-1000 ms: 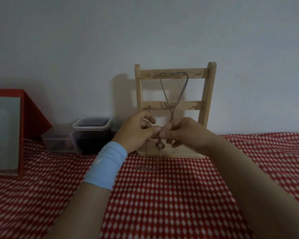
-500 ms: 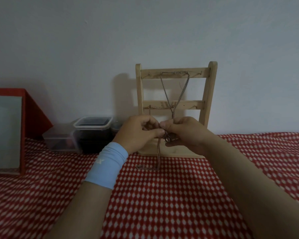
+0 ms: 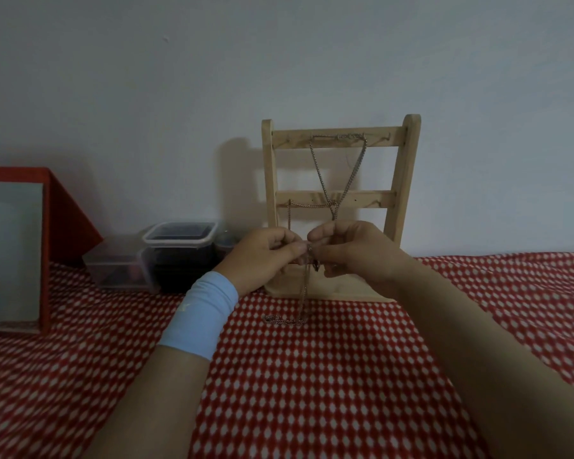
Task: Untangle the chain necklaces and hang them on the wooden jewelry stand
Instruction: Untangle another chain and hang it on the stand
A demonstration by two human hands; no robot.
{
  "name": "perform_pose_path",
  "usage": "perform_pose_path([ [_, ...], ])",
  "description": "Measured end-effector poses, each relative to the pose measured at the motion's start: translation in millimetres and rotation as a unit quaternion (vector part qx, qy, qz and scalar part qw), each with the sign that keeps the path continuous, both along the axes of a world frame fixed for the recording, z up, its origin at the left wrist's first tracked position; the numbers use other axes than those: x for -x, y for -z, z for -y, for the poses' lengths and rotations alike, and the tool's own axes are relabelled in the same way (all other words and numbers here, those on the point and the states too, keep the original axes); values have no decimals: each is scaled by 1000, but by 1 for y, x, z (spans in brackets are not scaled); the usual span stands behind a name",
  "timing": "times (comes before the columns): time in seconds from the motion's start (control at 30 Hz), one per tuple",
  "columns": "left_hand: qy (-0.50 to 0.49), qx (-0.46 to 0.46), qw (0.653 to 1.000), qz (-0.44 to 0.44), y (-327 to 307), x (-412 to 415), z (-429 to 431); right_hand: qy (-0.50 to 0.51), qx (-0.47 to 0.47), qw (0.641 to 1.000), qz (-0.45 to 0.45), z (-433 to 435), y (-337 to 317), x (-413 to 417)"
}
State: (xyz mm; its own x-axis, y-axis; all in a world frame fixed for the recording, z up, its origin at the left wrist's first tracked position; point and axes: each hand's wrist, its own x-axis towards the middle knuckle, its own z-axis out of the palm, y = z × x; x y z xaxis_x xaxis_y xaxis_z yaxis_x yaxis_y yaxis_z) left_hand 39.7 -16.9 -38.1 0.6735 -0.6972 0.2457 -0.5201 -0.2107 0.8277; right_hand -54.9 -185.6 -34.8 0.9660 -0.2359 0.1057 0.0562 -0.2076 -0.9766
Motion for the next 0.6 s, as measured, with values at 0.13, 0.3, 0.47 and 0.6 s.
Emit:
perform_pose_path([
  [0.13, -45, 15, 998, 32, 3, 0, 2, 34, 7, 999, 17, -4, 1, -2],
  [0.3, -38, 17, 997, 64, 3, 0, 2, 60, -6, 998, 12, -6, 2, -3],
  [0.47, -17, -27, 996, 80, 7, -1, 2, 44, 38, 996, -68, -1, 7, -3],
  [0.6, -7, -29, 996, 84, 8, -2, 0, 4, 20, 994, -107, 4, 10, -3],
])
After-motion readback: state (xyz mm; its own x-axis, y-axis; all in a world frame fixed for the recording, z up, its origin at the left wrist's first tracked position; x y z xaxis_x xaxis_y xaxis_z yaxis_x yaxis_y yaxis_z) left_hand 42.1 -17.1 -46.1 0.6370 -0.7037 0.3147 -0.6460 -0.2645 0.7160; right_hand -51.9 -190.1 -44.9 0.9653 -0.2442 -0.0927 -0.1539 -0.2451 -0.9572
